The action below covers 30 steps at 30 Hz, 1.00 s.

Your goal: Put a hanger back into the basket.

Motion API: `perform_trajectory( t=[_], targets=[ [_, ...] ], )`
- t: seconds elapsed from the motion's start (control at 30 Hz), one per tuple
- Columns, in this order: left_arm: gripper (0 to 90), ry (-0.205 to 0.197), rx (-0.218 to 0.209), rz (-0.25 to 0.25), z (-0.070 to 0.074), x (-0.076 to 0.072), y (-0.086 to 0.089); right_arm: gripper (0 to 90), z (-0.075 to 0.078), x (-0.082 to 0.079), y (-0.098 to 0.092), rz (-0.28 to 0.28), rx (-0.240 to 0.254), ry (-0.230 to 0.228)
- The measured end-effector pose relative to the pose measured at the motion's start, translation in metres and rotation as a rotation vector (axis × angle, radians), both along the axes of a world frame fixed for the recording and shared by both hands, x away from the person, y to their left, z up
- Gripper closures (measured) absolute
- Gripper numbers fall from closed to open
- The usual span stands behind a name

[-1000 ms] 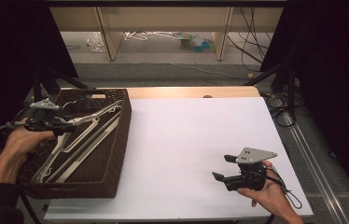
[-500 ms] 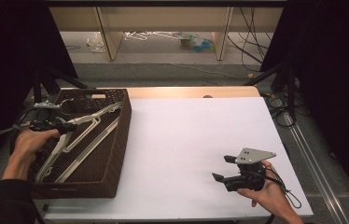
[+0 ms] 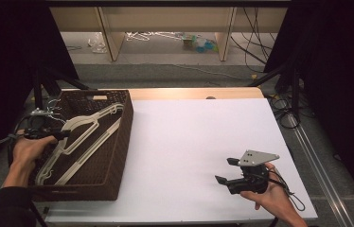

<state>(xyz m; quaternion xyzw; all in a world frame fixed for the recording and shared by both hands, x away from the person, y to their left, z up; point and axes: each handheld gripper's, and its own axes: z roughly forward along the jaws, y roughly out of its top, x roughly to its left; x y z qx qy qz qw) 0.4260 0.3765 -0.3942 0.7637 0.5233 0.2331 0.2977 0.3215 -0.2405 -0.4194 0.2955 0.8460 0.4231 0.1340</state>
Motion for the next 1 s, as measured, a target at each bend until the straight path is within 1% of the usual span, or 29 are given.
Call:
perform_trajectory(
  t=[0.03, 0.07, 0.1, 0.17, 0.2, 0.23, 0.27, 0.3, 0.33, 0.37, 0.4, 0.43, 0.47, 0.5, 0.57, 0.6, 0.67, 0.7, 0.73, 0.77, 0.9, 1.0],
  targets=[
    [56.3, -0.005, 0.004, 0.023, 0.002, -0.002, 0.0, 25.4, 0.0, 0.0, 0.0, -0.002, 0.003, -0.001],
    [54.1, -0.005, 0.004, 0.023, 0.002, -0.002, 0.0, 25.4, 0.0, 0.0, 0.0, -0.002, 0.003, -0.001],
    [54.1, -0.011, -0.008, 0.047, 0.002, -0.004, -0.001, 25.4, 0.0, 0.0, 0.0, 0.0, 0.002, 0.0],
    [52.5, -0.028, -0.018, 0.037, 0.005, -0.007, -0.002, 25.4, 0.0, 0.0, 0.0, -0.003, 0.003, -0.002],
    [51.1, -0.04, -0.014, 0.02, 0.006, -0.007, -0.003, 25.4, 0.0, 0.0, 0.0, -0.002, 0.004, 0.001],
    [48.3, -0.045, -0.019, 0.029, 0.007, -0.009, -0.005, 25.3, 0.0, 0.0, 0.0, -0.005, 0.005, -0.002],
    [44.8, -0.049, -0.034, 0.048, 0.009, -0.011, -0.008, 25.3, 0.0, 0.0, 0.0, -0.005, 0.006, -0.002],
    [41.6, -0.065, -0.042, 0.045, 0.01, -0.012, -0.01, 25.2, 0.0, 0.0, 0.001, -0.006, 0.006, -0.003],
    [41.6, -0.071, -0.058, 0.05, 0.012, -0.014, -0.013, 25.2, 0.0, 0.0, 0.001, -0.006, 0.006, -0.003],
    [40.0, -0.085, -0.06, 0.045, 0.015, -0.016, -0.015, 25.2, 0.0, 0.001, 0.0, -0.001, 0.007, -0.007],
    [38.0, -0.107, -0.081, 0.042, 0.017, -0.019, -0.02, 25.1, 0.0, 0.0, 0.0, -0.007, 0.009, -0.007],
    [36.2, -0.115, -0.096, 0.045, 0.018, -0.021, -0.023, 24.9, -0.001, 0.0, 0.0, -0.008, 0.01, -0.012],
    [35.6, -0.15, -0.13, 0.046, 0.02, -0.024, -0.029, 24.7, 0.0, 0.0, 0.0, -0.008, 0.009, -0.011],
    [33.0, -0.161, -0.148, 0.051, 0.021, -0.026, -0.032, 24.7, 0.0, 0.0, 0.0, -0.014, 0.017, -0.01],
    [32.3, -0.184, -0.166, 0.031, 0.024, -0.031, -0.039, 24.6, 0.0, 0.001, 0.0, -0.017, 0.019, -0.018],
    [31.2, -0.199, -0.181, 0.031, 0.025, -0.033, -0.043, 24.6, 0.0, 0.0, -0.001, -0.02, 0.023, -0.019],
    [29.8, -0.209, -0.192, 0.015, 0.026, -0.038, -0.051, 24.5, 0.001, 0.0, -0.001, -0.022, 0.027, -0.025],
    [27.2, -0.212, -0.194, 0.0, 0.026, -0.04, -0.056, 24.4, 0.001, 0.001, -0.001, -0.022, 0.027, -0.026],
    [27.2, -0.214, -0.195, -0.012, 0.026, -0.041, -0.059, 24.4, 0.001, 0.001, -0.001, -0.022, 0.027, -0.026],
    [27.2, -0.223, -0.209, -0.036, 0.026, -0.044, -0.065, 24.4, 0.001, 0.001, -0.001, -0.022, 0.027, -0.024],
    [24.2, -0.254, -0.223, -0.083, 0.029, -0.051, -0.085, 24.0, 0.0, 0.0, -0.001, -0.022, 0.026, -0.023],
    [22.5, -0.278, -0.249, -0.132, 0.031, -0.056, -0.102, 23.6, 0.0, 0.0, -0.001, -0.025, 0.032, -0.025]
  ],
)
